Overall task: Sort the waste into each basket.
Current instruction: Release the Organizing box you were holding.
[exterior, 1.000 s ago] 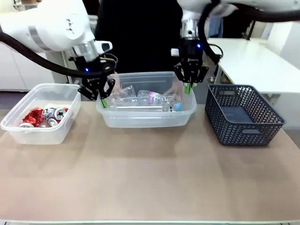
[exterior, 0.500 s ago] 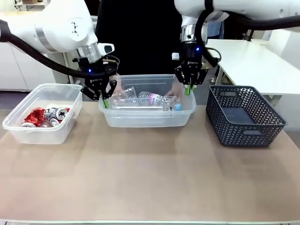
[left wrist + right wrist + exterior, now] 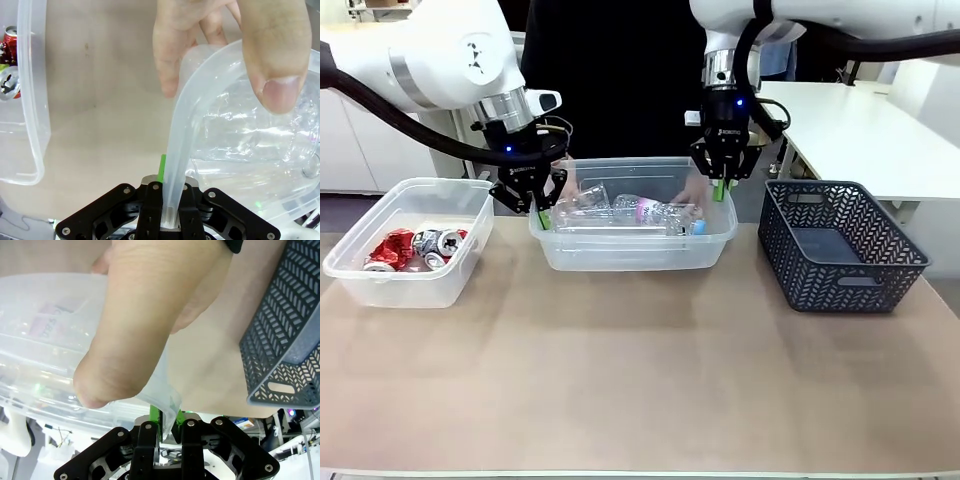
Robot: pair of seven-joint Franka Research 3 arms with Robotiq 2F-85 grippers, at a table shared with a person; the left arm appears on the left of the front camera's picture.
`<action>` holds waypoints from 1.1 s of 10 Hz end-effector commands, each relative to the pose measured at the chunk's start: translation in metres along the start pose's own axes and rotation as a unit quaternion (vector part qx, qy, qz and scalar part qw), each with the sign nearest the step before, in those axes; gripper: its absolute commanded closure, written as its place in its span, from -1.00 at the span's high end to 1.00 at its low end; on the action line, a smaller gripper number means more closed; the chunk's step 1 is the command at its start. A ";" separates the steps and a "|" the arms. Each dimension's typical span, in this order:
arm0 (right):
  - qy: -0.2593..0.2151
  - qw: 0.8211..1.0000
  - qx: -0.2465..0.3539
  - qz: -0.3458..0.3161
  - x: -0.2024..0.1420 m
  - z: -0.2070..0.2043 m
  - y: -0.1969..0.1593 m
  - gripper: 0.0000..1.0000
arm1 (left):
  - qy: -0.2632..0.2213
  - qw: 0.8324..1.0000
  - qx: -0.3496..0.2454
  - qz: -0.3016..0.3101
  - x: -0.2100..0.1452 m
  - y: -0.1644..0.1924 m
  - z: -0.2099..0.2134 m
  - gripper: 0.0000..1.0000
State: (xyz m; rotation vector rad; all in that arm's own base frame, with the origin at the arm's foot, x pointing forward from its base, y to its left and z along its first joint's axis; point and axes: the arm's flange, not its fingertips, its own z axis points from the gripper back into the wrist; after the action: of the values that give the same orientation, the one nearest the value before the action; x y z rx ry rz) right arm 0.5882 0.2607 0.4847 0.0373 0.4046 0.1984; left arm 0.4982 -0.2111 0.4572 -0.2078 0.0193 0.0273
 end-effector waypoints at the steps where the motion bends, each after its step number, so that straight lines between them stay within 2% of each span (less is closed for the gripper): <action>1: 0.002 1.000 0.003 0.009 -0.005 0.000 0.005 -0.85 | -0.003 1.000 -0.002 0.001 -0.005 -0.001 0.000 -0.94; 2: 0.000 1.000 0.000 0.000 0.000 0.000 0.000 -0.85 | 0.000 1.000 0.000 0.000 0.000 0.000 0.000 -0.94; 3: -0.037 0.999 0.010 -0.011 -0.008 0.003 -0.006 0.14 | 0.010 1.000 -0.006 -0.014 -0.002 -0.002 0.002 0.01; 4: -0.073 0.997 0.030 -0.017 -0.017 0.006 -0.011 0.29 | 0.001 1.000 -0.006 -0.012 -0.005 -0.002 0.006 0.23; 5: -0.105 0.993 0.052 -0.018 -0.030 0.010 -0.016 1.00 | -0.007 1.000 -0.014 -0.012 -0.010 0.001 0.016 1.00; 7: -0.179 0.978 0.105 -0.026 -0.066 0.025 -0.038 1.00 | -0.041 0.999 -0.034 -0.013 -0.026 0.012 0.047 1.00; 8: -0.215 0.968 0.126 -0.029 -0.083 0.030 -0.048 0.74 | -0.063 0.997 -0.043 -0.011 -0.034 0.017 0.059 0.73; 9: -0.237 0.961 0.143 -0.023 -0.097 0.029 -0.055 0.93 | -0.080 0.995 -0.053 -0.014 -0.042 0.022 0.068 0.93; 11: -0.248 0.955 0.160 -0.003 -0.122 0.019 -0.066 1.00 | -0.084 0.993 -0.071 -0.029 -0.055 0.029 0.072 1.00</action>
State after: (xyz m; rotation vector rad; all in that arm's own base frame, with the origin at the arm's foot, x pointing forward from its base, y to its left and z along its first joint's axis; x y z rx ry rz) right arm 0.5224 0.1794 0.5649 0.3521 -0.0523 0.0564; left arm 0.4524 -0.1775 0.5365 -0.3090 -0.1503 0.0280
